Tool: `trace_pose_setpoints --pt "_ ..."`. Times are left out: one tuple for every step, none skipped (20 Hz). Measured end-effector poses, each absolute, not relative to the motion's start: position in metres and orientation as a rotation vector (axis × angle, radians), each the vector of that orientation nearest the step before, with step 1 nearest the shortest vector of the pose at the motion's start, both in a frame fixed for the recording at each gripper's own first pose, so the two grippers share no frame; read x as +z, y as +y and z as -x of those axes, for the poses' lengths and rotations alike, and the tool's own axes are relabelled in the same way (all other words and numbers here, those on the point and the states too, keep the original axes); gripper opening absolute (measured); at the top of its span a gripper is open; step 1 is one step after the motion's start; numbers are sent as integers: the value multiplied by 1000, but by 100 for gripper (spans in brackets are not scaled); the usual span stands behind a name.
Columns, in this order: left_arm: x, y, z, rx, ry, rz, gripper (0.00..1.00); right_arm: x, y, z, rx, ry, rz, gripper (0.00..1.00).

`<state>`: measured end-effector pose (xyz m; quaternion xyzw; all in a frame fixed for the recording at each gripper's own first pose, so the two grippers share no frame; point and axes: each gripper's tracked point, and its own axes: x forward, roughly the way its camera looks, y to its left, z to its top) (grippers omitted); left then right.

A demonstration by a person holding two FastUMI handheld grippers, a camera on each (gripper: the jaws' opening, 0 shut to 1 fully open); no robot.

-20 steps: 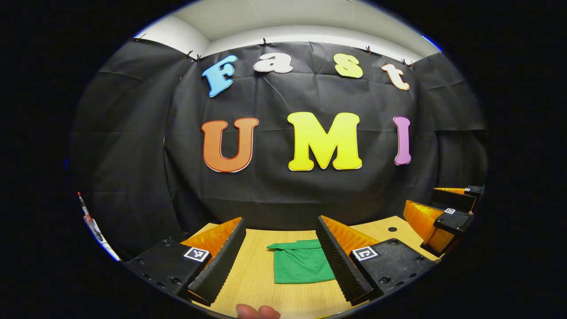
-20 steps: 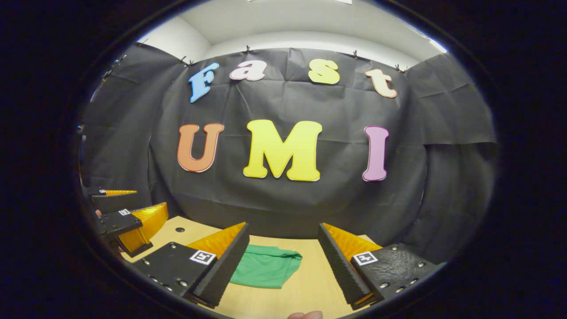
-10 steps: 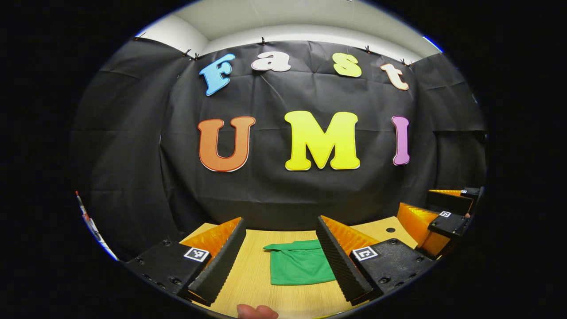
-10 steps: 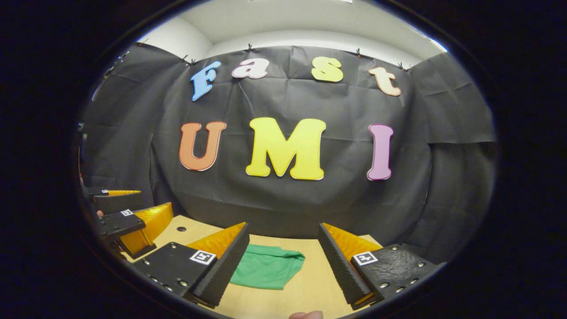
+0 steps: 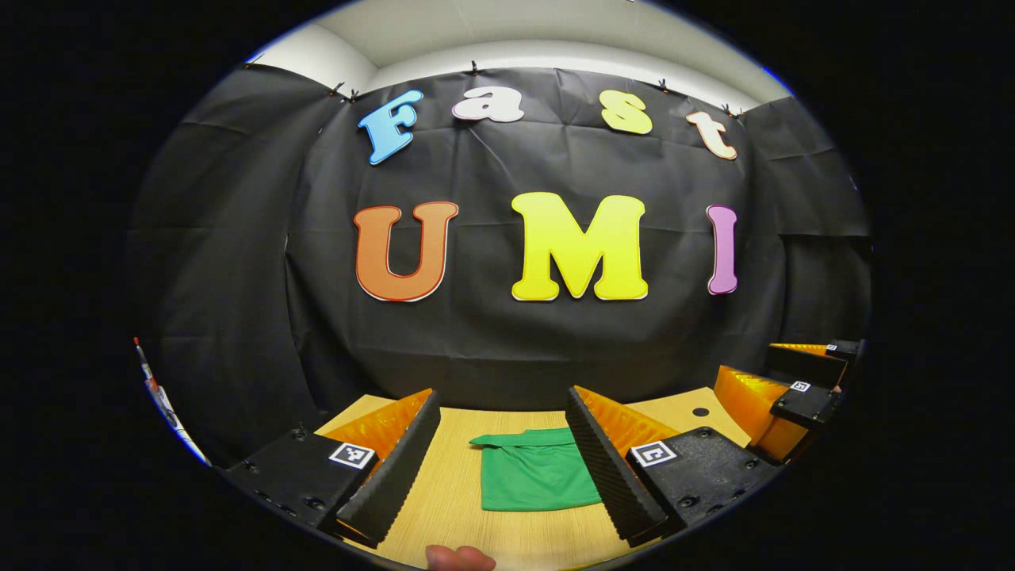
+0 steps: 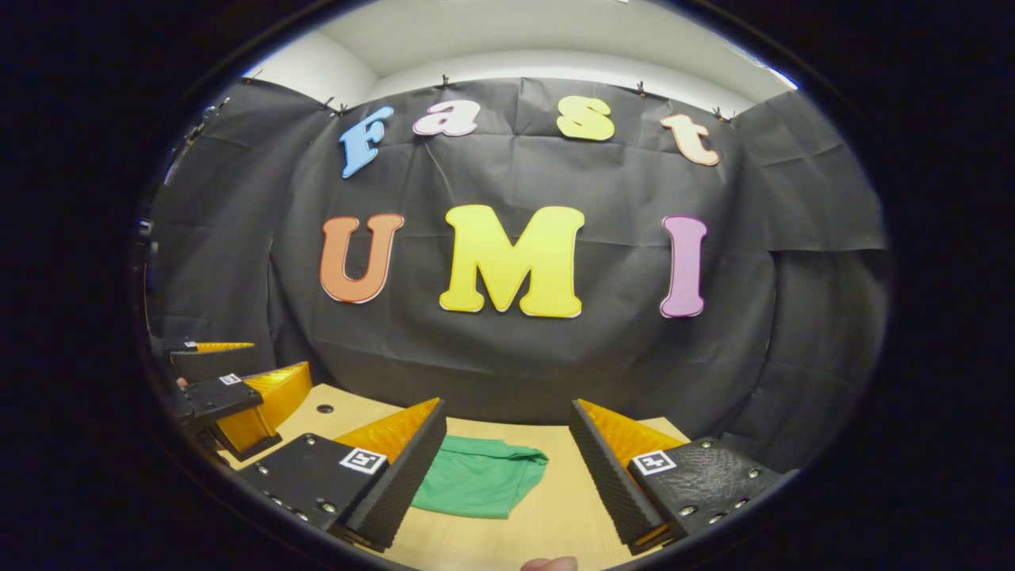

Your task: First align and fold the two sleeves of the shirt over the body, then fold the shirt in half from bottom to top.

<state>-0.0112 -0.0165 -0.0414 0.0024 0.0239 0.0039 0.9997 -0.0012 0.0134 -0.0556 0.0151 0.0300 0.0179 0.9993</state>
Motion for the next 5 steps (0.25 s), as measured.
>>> trace_pose_setpoints --pt "-42 -18 10 6 51 -6 100 -57 13 1 37 61 -34 96" --pt "-42 -18 10 6 50 -7 96 -57 12 1 36 63 -38 96" --pt "-41 -20 9 4 48 -10 100 -58 12 0 39 65 -43 96" --pt "-41 -21 8 4 49 -11 100 -59 11 -1 38 67 -43 96" --pt "-38 -20 15 0 52 -9 100 -60 11 -2 40 69 -46 96"
